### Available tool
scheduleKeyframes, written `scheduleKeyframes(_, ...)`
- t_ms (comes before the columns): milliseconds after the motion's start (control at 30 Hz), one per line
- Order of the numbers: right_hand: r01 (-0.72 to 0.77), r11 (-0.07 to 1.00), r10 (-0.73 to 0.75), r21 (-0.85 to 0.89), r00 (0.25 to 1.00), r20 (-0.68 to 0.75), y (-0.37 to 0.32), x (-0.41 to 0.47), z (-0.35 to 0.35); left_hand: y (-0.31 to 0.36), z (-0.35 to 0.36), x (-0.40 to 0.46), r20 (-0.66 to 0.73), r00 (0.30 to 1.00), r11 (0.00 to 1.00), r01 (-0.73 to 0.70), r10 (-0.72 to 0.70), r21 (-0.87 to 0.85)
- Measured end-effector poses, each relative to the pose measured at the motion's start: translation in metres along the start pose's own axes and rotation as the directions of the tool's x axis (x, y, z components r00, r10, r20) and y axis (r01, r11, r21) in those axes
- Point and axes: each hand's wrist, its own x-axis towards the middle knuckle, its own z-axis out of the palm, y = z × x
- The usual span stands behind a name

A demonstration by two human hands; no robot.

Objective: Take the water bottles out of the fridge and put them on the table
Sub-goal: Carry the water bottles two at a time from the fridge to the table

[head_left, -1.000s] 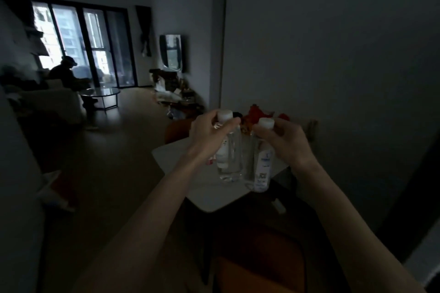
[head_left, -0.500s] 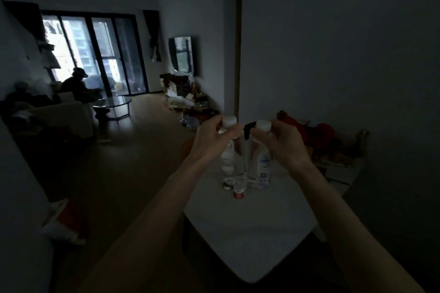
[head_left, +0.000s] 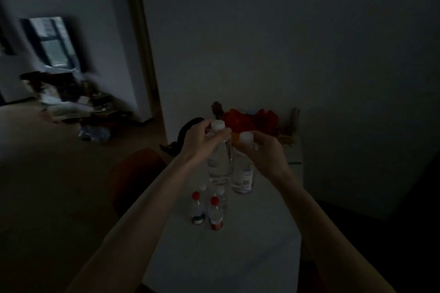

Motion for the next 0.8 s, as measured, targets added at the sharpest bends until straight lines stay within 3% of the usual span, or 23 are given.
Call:
scheduleKeyframes(267, -0.115, 0.989, 0.108, -0.088, 0.991, -0.085, 0.041, 0.053, 0.045, -0.076, 0.018, 0.075, 0.174, 0.984, 0.998, -0.039, 0.048, -0.057)
scheduleKeyframes(433, -0.168, 0.979, 0.161, -0.115, 0.985, -0.067, 0.089, 0.098, 0.076, -0.124, 0.032, 0.121, 0.177, 0.983, 0.998, -0.059, 0.055, 0.018)
scheduleKeyframes(567, -0.288, 0.951, 0.280, -0.111, 0.957, -0.079, 0.130, 0.128, 0.107, -0.176, 0.046, 0.158, 0.135, 0.991, 0.998, -0.015, 0.008, 0.054)
scheduleKeyframes(800, -0.464, 0.877, 0.450, -0.129, 0.885, -0.118, 0.196, 0.156, 0.155, -0.261, 0.082, 0.194, 0.184, 0.975, 0.987, 0.106, -0.127, 0.118)
